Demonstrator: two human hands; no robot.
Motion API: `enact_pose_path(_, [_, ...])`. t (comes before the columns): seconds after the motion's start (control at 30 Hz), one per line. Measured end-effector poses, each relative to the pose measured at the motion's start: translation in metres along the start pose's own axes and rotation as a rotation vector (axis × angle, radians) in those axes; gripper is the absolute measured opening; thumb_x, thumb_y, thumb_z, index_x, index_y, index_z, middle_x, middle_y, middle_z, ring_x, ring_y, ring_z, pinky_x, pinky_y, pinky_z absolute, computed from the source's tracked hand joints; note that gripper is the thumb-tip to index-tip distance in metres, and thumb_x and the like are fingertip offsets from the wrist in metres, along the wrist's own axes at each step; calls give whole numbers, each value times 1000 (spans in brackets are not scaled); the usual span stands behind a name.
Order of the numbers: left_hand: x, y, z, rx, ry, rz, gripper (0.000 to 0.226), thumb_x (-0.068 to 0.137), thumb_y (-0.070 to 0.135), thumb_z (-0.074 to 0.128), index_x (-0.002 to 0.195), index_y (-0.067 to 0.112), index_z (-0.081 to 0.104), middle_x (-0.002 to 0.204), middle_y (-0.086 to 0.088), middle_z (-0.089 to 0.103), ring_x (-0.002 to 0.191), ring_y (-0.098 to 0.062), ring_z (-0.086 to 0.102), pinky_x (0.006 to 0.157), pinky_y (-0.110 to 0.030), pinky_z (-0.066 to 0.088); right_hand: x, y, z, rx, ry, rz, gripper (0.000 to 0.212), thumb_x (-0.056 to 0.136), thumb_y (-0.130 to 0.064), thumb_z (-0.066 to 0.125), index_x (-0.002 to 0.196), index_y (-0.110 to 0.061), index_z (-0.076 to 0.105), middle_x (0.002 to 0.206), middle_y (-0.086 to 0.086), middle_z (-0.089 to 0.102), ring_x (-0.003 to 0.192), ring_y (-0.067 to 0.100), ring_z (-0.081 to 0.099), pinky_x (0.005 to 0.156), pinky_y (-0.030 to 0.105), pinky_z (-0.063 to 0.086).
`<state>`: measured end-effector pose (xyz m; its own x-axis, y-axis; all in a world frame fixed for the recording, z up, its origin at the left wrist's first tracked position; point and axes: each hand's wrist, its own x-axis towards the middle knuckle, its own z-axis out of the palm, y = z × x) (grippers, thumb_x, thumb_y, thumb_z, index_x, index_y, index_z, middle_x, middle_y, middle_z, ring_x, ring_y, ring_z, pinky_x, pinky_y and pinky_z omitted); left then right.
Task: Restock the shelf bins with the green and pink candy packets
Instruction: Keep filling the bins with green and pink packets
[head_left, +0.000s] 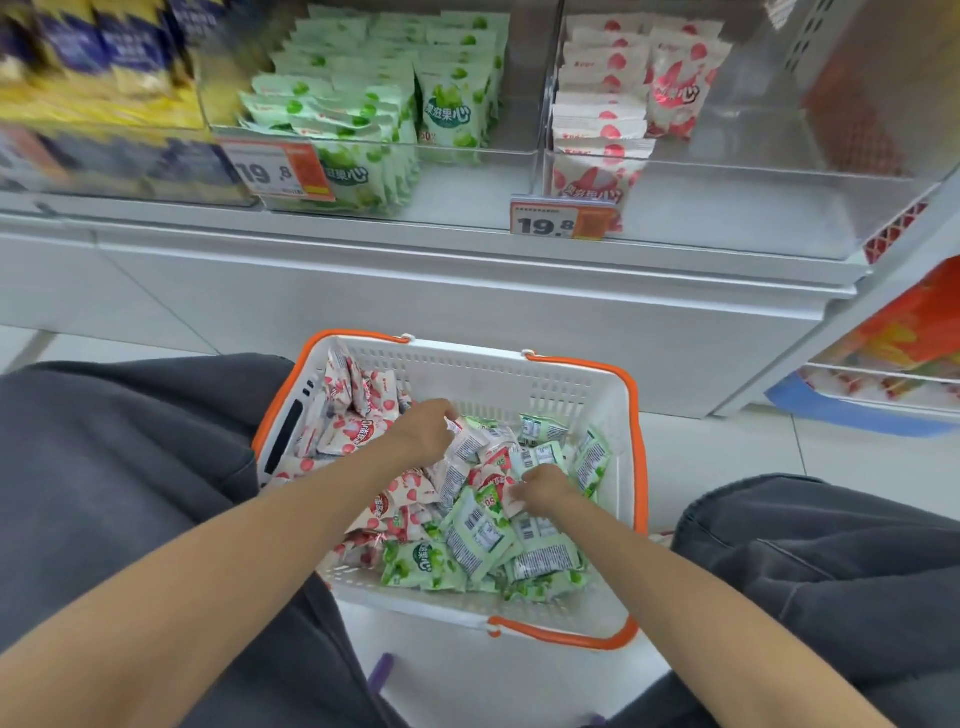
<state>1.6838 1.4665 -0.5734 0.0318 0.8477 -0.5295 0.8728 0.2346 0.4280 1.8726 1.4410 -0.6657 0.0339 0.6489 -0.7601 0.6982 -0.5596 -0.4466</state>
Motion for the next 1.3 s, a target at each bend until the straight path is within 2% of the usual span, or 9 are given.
enact_pose_path(0.07, [1,1,-2,-5,30,-3,24,97,9,48,118,12,59,117,-12,63,88,-21,57,84,-36,52,-3,5,2,32,9,7,10,86,-13,70,79,-9,64,91,11,67,80,20,61,78,31,55])
enact_pose_path(0.13, [-2,-1,1,-8,13,6,26,98,11,49,123,12,56,122,-12,60,92,-22,57,83,-36,50,-3,9,5,-44,-49,-6,25,86,-17,69,68,-21,52,78,-1,56,79,15,58,65,21,49])
enact_pose_path(0.3, [-4,8,-1,40,-2,59,47,95,4,54,140,13,44,146,-10,43,130,-25,45,105,-32,38,-21,-25,-31,-163,140,-318,20,92,-4,54,93,-6,74,102,5,72,63,10,62,62,25,55])
enact_pose_path(0.4, [-5,38,-11,23,-51,184,65,88,11,68,146,14,38,152,-6,36,140,-23,35,114,-33,30,-53,-61,-92,-159,224,-528,30,89,-5,53,63,-12,67,74,5,65,62,14,55,66,31,49])
enact_pose_path(0.57, [-7,103,-33,-171,69,380,50,90,51,60,124,16,51,111,-2,65,101,-23,62,91,-42,50,-105,-100,-187,-191,322,-746,22,94,-16,56,86,-3,72,86,7,70,76,16,60,68,29,46])
enact_pose_path(0.77, [-14,167,-71,-218,313,593,45,99,55,37,75,21,52,78,-4,63,77,-28,59,74,-43,48,-154,-129,-255,-85,464,-840,19,96,-17,56,88,-10,71,83,0,66,71,8,56,63,15,44])
enact_pose_path(0.93, [-11,195,-98,-258,443,631,42,100,48,42,65,25,44,63,6,53,68,-24,54,59,-36,33,-173,-140,-290,-33,505,-850,21,96,-21,57,94,-6,72,83,2,68,72,12,62,64,22,50])
enact_pose_path(1.1, [-2,237,-132,-393,581,637,54,101,52,37,67,12,49,65,-4,56,66,-28,53,62,-41,40,-162,-143,-320,485,488,-821,35,87,-34,70,112,-12,64,101,1,71,84,12,69,71,24,54])
enact_pose_path(1.3, [24,295,-172,-210,644,548,54,101,57,26,71,17,46,73,0,55,75,-26,55,63,-35,36,-138,-147,-361,862,302,-759,17,89,-4,65,106,-4,62,92,9,73,77,20,72,67,26,58])
